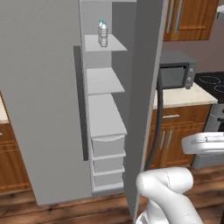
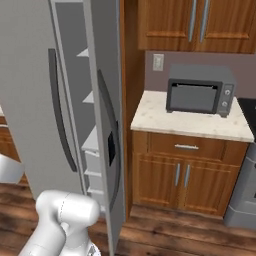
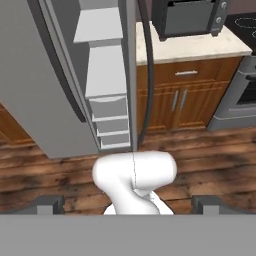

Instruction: Take the bottled waters from the counter and place them in the freezer to freeze. Close the freezer door after placing the bottles.

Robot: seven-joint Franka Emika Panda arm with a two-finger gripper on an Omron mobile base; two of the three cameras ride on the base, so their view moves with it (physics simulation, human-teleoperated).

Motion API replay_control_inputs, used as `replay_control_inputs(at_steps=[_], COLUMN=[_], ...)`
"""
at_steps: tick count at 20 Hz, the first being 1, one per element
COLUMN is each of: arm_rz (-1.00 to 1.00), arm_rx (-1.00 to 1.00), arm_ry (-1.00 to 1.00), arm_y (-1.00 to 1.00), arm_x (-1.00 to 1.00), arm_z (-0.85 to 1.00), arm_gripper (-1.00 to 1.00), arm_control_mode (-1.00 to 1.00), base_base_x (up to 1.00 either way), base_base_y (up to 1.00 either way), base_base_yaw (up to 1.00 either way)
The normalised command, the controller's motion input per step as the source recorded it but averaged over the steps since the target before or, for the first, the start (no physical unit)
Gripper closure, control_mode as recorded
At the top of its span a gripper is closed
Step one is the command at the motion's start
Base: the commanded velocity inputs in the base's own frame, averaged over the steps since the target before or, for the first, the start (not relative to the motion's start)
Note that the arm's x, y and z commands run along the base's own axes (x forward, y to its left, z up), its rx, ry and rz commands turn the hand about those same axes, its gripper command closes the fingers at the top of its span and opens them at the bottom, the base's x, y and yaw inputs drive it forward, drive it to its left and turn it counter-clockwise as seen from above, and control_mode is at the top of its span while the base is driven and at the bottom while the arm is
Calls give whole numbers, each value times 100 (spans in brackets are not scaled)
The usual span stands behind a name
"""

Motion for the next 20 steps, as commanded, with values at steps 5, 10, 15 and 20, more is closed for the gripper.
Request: replay_control_inputs(at_steps=[5, 10, 15, 20], arm_rz=[0, 0, 0, 0], arm_rx=[0, 0, 0, 0], arm_ry=[0, 0, 0, 0], arm_y=[0, 0, 0, 0], arm_x=[0, 0, 0, 0], arm_z=[0, 0, 0, 0], arm_gripper=[-100, -100, -100, -100], arm_control_mode=[100, 100, 100, 100], base_base_x=[51, 31, 30, 0], base_base_y=[0, 0, 0, 0], base_base_yaw=[0, 0, 1, 0])
